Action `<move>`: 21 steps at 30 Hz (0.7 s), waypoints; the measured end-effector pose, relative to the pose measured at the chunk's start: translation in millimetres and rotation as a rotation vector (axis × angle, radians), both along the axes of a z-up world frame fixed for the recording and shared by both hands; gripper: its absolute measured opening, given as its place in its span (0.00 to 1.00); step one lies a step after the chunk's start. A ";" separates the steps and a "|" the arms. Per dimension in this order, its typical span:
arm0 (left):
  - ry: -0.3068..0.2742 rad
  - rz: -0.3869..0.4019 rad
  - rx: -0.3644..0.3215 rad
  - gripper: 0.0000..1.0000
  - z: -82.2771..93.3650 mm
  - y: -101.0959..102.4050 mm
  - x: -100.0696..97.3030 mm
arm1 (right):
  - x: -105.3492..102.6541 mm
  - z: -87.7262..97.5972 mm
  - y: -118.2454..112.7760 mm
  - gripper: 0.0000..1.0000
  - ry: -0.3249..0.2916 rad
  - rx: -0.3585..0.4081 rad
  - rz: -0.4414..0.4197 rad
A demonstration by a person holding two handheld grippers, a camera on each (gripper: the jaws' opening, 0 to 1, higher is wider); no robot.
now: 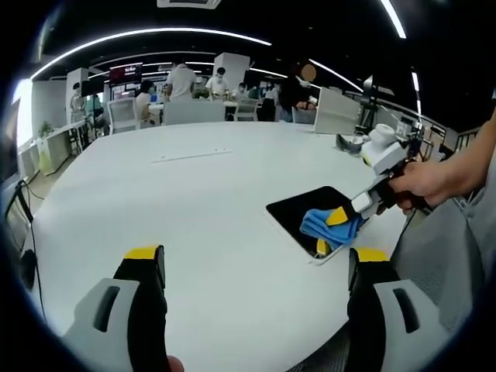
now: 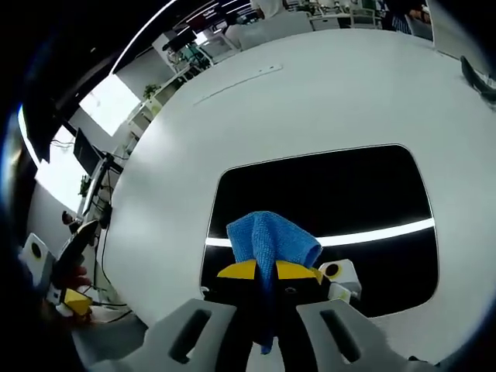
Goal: Wipe the mirror surface with the cleaning cloth until all visible marks leave the cleaned area.
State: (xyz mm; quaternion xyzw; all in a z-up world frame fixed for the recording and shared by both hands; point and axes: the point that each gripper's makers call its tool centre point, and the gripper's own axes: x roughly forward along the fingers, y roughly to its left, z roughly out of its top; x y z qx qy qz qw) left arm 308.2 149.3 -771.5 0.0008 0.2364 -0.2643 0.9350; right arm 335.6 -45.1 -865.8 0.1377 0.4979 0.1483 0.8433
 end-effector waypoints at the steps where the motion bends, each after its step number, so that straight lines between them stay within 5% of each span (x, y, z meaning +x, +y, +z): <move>1: 0.000 0.002 0.000 0.98 -0.6 0.6 0.4 | -1.4 0.1 0.4 0.01 0.000 -0.002 0.003; 21: -0.006 -0.029 0.012 0.98 -1.8 -4.5 1.9 | -19.6 -0.3 0.5 0.01 0.016 -0.009 0.036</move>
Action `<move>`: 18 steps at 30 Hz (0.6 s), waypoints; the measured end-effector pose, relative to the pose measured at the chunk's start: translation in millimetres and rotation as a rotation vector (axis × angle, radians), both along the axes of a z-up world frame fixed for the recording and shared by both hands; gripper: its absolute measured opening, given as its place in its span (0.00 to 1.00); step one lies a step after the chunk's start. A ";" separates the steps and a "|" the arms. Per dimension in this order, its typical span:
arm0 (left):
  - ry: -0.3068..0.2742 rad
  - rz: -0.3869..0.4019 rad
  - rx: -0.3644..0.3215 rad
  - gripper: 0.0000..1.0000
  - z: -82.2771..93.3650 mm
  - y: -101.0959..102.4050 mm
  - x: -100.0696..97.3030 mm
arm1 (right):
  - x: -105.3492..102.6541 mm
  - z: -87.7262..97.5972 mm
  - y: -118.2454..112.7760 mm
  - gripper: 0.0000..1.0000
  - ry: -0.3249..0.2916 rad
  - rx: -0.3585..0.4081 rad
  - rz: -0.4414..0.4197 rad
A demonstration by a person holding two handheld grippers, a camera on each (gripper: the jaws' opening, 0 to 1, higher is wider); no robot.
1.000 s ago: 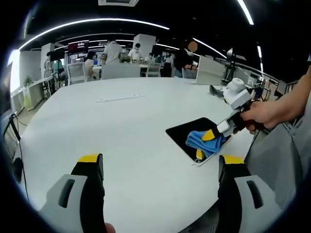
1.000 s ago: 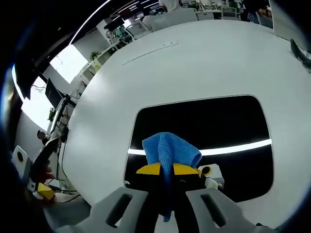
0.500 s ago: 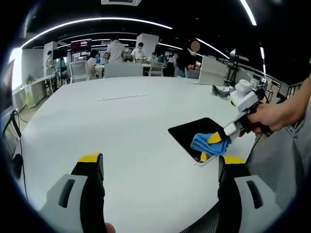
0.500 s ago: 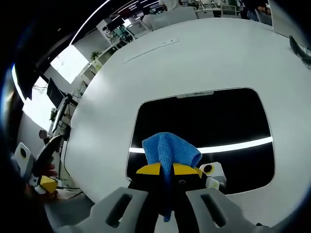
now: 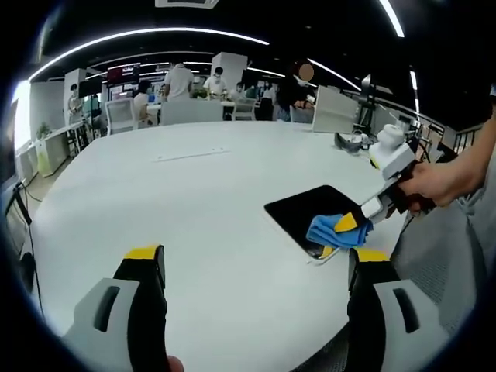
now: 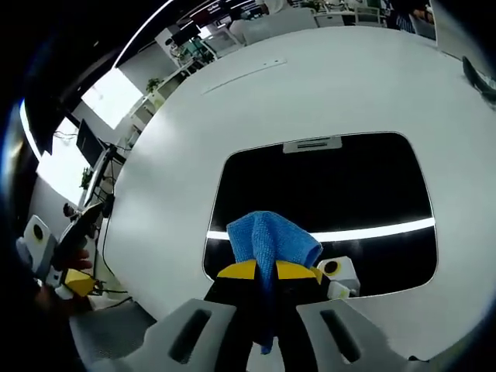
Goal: Wipe the mirror surface with the cleaning cloth until all visible marks leave the cleaned area.
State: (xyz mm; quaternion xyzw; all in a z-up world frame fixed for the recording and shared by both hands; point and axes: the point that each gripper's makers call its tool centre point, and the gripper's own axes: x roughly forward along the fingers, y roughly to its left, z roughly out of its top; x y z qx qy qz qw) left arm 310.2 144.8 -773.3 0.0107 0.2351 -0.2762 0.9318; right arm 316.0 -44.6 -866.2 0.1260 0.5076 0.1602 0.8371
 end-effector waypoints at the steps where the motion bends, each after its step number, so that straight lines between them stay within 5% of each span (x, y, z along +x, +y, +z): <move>1: -0.001 0.000 0.002 0.98 0.1 0.8 0.3 | -0.3 -0.2 0.0 0.01 0.000 0.001 0.002; 18: -0.002 0.014 -0.003 0.97 2.0 -2.6 3.4 | -12.2 0.2 1.5 0.01 0.014 0.028 0.007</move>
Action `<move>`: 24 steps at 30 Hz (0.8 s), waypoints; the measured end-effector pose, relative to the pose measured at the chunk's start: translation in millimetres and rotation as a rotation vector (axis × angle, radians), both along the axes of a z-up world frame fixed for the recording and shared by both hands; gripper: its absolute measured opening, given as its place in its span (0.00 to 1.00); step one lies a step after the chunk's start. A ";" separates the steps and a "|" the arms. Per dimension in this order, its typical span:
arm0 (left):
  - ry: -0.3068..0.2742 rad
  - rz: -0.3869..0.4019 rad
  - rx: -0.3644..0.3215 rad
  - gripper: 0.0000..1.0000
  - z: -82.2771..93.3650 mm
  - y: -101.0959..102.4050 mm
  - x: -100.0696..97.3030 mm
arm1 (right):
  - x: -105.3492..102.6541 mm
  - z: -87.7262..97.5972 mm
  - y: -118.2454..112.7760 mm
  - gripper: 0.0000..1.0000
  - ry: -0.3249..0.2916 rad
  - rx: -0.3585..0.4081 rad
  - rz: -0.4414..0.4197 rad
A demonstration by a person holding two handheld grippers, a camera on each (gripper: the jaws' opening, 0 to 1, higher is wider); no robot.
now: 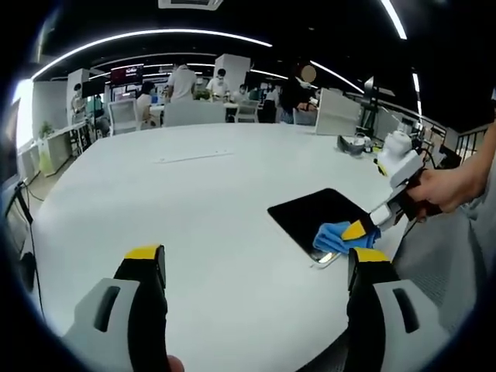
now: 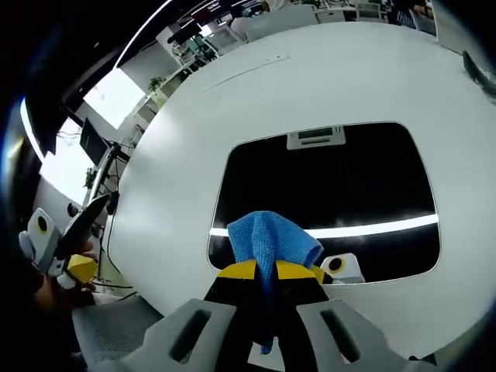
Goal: Wipe the mirror surface with the cleaning cloth until all visible marks leave the cleaned area.
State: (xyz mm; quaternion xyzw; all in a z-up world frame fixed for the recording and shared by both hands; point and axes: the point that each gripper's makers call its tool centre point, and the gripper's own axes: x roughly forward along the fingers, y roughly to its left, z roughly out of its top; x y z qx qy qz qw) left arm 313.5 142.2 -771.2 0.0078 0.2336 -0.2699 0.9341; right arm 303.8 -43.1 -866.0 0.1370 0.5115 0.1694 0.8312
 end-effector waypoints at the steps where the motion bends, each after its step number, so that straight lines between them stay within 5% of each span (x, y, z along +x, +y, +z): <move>1: 0.002 -0.006 0.005 0.98 -0.5 -1.6 -0.6 | 0.1 0.0 0.0 0.01 -0.002 0.001 0.000; 24: -0.007 0.020 -0.006 0.98 4.7 0.8 -7.1 | -1.8 0.6 -7.8 0.01 -0.012 -0.008 0.012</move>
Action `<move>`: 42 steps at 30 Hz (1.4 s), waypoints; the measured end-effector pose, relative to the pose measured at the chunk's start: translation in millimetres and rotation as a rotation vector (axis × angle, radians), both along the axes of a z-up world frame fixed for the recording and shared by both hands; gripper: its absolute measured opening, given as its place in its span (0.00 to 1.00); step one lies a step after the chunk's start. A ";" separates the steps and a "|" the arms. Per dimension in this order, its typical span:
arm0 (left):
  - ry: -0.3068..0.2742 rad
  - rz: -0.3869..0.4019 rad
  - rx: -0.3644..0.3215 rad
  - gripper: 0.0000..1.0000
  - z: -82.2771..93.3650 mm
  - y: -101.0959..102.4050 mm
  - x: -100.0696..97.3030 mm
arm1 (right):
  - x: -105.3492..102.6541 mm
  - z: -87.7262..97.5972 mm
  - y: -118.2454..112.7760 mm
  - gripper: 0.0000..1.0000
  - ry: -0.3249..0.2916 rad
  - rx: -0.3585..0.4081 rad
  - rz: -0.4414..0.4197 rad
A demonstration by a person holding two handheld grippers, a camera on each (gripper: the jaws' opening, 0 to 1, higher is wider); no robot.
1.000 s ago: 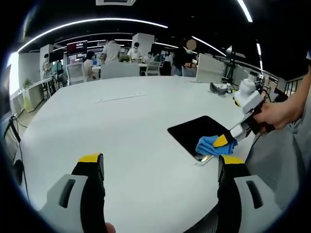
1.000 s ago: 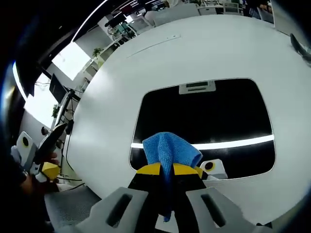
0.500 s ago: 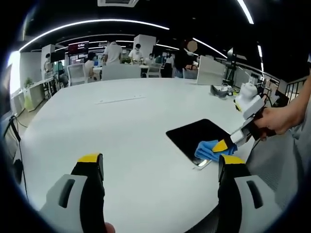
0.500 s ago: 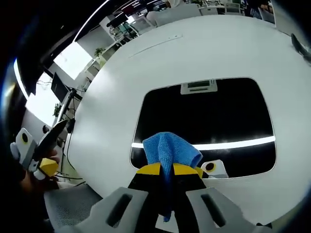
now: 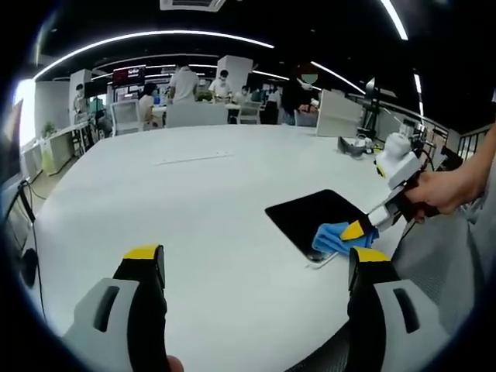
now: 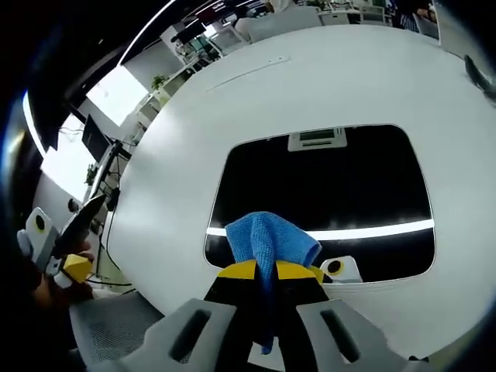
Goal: Wipe the mirror surface with the cleaning cloth until all visible marks leave the cleaned area.
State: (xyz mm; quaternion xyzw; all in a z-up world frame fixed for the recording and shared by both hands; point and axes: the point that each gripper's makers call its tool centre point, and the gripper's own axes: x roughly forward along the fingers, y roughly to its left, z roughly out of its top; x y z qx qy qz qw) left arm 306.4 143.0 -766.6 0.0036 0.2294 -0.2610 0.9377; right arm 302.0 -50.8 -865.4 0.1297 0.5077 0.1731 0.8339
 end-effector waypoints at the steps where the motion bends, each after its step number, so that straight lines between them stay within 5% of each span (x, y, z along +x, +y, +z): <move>1: -0.001 -0.001 0.000 0.98 0.3 -0.2 0.3 | 0.0 0.0 -0.8 0.01 0.000 0.000 -0.002; 28: -0.003 -0.021 -0.004 0.97 6.5 -1.7 9.6 | 0.8 -0.2 -34.1 0.01 0.006 -0.032 -0.039; 42: -0.003 -0.016 -0.006 0.97 7.2 -3.6 7.7 | 2.5 0.1 -32.8 0.01 -0.002 -0.034 -0.039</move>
